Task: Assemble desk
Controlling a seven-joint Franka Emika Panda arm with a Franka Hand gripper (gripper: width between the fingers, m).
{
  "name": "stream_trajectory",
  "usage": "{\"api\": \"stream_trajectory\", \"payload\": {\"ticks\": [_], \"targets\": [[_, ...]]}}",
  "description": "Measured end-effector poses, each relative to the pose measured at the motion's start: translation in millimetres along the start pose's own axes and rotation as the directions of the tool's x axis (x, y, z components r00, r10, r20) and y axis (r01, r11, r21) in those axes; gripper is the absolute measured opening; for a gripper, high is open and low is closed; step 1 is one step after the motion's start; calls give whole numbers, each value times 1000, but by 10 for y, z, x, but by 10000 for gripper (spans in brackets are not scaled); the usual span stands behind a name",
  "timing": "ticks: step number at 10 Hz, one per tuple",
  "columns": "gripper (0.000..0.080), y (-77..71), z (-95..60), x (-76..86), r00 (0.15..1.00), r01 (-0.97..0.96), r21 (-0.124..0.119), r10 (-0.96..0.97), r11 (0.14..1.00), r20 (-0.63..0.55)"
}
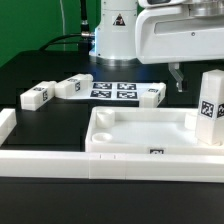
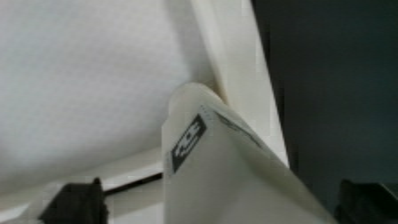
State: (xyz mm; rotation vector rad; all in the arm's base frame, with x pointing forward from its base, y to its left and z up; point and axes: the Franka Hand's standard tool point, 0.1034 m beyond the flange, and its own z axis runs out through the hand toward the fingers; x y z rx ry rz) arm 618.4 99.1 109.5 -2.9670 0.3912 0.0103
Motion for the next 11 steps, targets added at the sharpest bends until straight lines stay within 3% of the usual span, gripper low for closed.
{"api": "stream_trajectory", "payload": {"ticks": [3,7,10,11], "targets": [[649,-38,7,-16,962,272,-34,-272,962,-1],[649,-50,18,-27,815,578,-69,-578,813,22],[649,-38,23,-26,704,710,-65,-709,701,36],[519,-38,23,-26,709,705,-65,-705,706,35]]}}
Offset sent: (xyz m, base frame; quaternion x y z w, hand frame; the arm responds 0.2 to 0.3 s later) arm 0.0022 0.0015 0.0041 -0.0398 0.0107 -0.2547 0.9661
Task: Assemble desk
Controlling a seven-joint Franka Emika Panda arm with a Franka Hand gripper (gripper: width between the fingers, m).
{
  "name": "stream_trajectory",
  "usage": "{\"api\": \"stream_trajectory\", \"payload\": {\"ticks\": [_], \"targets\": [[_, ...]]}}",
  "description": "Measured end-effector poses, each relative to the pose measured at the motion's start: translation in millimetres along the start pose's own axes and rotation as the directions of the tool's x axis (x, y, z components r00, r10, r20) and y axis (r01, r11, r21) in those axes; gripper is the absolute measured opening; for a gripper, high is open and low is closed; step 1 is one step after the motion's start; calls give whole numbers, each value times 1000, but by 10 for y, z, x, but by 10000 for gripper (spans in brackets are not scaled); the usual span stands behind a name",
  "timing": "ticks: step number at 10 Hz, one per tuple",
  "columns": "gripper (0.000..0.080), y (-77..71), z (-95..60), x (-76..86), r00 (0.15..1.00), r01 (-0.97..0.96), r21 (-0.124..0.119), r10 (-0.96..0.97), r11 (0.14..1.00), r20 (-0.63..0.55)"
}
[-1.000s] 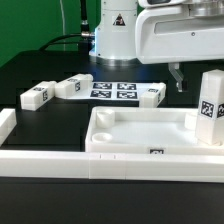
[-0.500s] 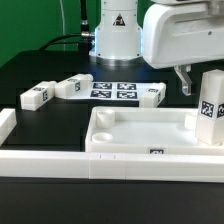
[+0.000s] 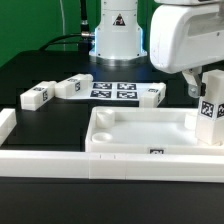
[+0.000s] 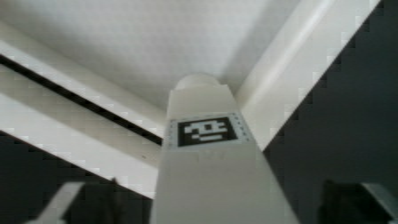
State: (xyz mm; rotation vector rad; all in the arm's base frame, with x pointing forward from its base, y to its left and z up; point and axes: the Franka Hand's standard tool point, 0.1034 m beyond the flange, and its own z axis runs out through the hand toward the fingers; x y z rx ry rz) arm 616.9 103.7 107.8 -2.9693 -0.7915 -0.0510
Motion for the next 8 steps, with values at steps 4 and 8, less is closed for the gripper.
{"api": "stream_trajectory", "payload": {"ticks": [4,8], "targets": [[288,6,0,-3,1000,-16,0,16,1000,0],[289,19,4,-4,930,-367,16,368,930,-18]]}}
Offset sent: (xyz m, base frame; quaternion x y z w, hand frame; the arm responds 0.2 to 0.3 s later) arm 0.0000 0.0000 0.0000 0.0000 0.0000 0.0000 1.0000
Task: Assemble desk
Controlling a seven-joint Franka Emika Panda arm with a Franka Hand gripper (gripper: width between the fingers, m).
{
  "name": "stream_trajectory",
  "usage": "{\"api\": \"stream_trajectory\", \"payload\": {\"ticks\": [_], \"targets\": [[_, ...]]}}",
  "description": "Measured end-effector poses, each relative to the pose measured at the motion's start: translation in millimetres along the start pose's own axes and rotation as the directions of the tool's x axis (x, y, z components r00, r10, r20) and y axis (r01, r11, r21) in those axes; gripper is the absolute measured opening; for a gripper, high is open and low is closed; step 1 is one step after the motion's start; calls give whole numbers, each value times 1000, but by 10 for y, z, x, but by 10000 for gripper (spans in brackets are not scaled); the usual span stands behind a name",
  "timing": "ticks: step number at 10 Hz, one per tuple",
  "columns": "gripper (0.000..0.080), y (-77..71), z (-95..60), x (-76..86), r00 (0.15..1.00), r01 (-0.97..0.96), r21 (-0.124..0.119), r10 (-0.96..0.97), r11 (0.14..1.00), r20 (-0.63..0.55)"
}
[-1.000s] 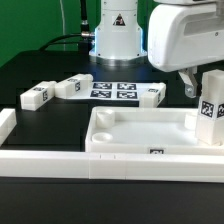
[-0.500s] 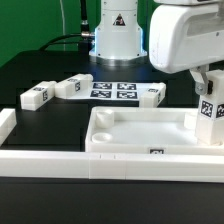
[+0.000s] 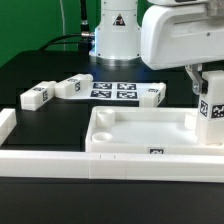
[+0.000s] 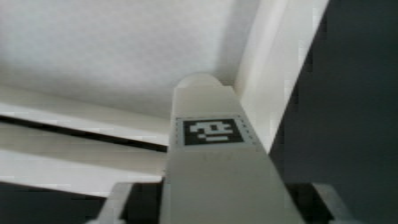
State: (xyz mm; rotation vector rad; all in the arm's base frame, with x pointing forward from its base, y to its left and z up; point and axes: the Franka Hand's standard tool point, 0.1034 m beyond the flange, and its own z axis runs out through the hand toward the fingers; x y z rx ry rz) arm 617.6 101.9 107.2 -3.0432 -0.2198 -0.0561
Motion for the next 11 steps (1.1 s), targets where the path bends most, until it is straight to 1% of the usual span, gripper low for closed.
{"api": "stream_trajectory", "payload": {"ticks": [3,5,7,8,11], "targets": [[290,0,5,0,965,-262,8,262,965,-11],[290,5,2,1,884,-466,16,466,885,-17],[290,-7,4,0,801,-598,17,598,802,-15],[290,-14,5,0,719,-695,17,695,719,-14],[290,-12,3,1,608,-793,24,794,608,-6]]}}
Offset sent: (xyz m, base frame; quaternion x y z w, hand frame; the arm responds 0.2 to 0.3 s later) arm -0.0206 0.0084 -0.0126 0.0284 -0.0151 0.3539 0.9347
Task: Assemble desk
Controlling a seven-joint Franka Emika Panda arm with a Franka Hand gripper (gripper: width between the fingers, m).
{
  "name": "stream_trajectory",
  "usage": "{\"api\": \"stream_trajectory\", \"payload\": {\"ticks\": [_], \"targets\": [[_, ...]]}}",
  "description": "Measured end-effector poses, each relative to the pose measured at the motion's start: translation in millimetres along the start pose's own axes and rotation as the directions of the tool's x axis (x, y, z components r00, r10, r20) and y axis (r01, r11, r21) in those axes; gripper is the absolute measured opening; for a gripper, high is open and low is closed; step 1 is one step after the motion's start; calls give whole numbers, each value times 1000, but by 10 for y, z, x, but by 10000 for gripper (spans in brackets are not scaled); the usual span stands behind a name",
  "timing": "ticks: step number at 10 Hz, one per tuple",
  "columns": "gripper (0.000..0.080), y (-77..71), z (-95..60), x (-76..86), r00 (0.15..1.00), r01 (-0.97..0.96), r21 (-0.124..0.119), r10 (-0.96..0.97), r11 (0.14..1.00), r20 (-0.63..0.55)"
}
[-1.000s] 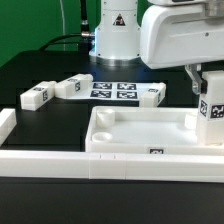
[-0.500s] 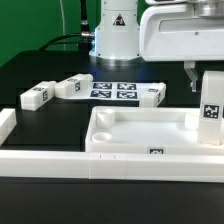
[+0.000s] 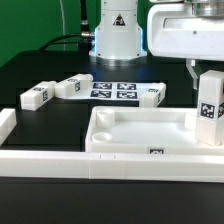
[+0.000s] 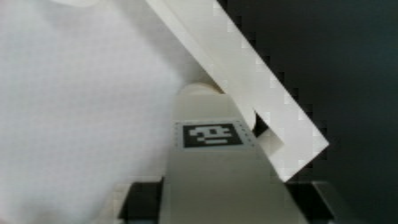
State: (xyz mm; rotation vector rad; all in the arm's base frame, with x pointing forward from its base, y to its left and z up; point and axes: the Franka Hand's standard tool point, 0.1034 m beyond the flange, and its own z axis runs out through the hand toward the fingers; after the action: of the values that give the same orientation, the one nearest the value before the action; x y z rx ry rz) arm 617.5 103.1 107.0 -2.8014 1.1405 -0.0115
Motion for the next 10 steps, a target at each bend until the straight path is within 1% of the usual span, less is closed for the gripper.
{"api": "stream_trajectory", "payload": {"ticks": [1,2,4,5,6,7,9,10], "targets": [[290,-2,0,-3,998,-60,1,60,998,2],[290,-2,4,-5,1000,-30,1,30,1000,2],[556,-12,2,-28,1000,12,-6,-12,1000,8],[556,-15,2,-34,997,74,-7,-74,997,9],[630,-10,8,-32,984,181,-7,-181,984,10],[644,-11,11,-34,971,240,-6,-239,971,11],[649,-8,12,-34,928,374,-6,-373,928,11],[649,-7,14,-33,890,457,-5,-457,890,12]]}}
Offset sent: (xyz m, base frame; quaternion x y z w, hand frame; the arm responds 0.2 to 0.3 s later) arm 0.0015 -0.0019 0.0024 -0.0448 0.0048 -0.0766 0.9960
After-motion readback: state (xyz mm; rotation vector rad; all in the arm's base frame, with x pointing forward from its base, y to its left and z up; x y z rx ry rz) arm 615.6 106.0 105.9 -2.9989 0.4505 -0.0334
